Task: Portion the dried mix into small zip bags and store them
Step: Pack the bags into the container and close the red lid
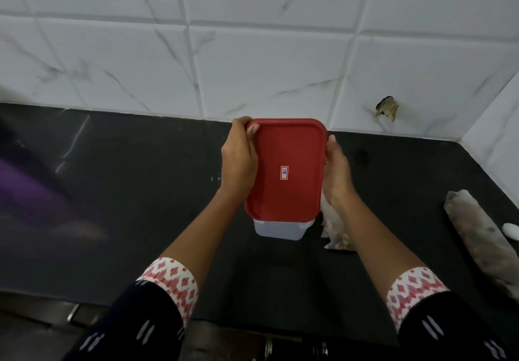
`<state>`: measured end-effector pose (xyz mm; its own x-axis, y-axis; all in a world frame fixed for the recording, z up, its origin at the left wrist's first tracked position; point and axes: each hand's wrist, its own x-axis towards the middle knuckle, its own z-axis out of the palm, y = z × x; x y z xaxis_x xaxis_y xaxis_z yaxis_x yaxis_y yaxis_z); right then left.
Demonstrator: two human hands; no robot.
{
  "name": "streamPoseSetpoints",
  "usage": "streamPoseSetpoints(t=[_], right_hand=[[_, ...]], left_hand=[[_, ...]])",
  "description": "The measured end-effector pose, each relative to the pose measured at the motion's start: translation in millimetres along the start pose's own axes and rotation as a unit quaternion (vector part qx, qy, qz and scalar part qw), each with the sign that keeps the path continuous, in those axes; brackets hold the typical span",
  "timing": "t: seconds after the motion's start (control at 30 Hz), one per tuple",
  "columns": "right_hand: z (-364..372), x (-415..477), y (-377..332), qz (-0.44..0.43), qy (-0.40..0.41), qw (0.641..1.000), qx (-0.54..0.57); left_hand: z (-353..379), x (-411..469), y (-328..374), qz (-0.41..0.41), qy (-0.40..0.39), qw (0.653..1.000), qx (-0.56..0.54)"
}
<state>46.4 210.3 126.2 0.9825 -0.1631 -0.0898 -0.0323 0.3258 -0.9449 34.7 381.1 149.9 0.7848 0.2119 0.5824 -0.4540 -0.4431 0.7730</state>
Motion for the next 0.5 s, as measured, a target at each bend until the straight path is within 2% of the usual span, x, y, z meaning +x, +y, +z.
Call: streamPoseSetpoints(t=[0.07, 0.13, 0.23, 0.3, 0.37, 0.43, 0.5], right_hand=[[-0.4, -17.1, -5.2, -0.038, 0.033, 0.992, -0.115], [-4.5, -38.4, -7.0, -0.040, 0.061, 0.972, -0.224], [-11.9, -70.7, -10.5, 0.092, 0.054, 0.946, -0.307], [-20.1, -88.8, -12.1, 0.212, -0.007, 0.935, -0.284], [-28.7, -102.8, -13.4, 0.292, -0.076, 0.934, -0.191], [-35.4, -113.1, -11.4, 0.318, -0.100, 0.939, -0.081], [-40.6, -121.4, -4.9, 0.290, -0.100, 0.952, -0.014]], left_hand=[[-5.1, -9.4, 2.6, 0.003, 0.008, 1.000, -0.003], [-8.8, -19.5, 4.7, 0.005, 0.016, 1.000, 0.000], [-12.8, -39.6, 12.2, 0.010, 0.026, 1.000, -0.001], [-15.4, -55.9, 17.1, 0.022, 0.029, 0.999, 0.001], [-19.4, -73.3, 23.1, 0.023, 0.029, 0.999, -0.004], [-25.0, -96.2, 28.1, 0.027, 0.017, 0.999, -0.022], [-33.1, -125.6, 26.6, 0.046, -0.020, 0.998, -0.048]])
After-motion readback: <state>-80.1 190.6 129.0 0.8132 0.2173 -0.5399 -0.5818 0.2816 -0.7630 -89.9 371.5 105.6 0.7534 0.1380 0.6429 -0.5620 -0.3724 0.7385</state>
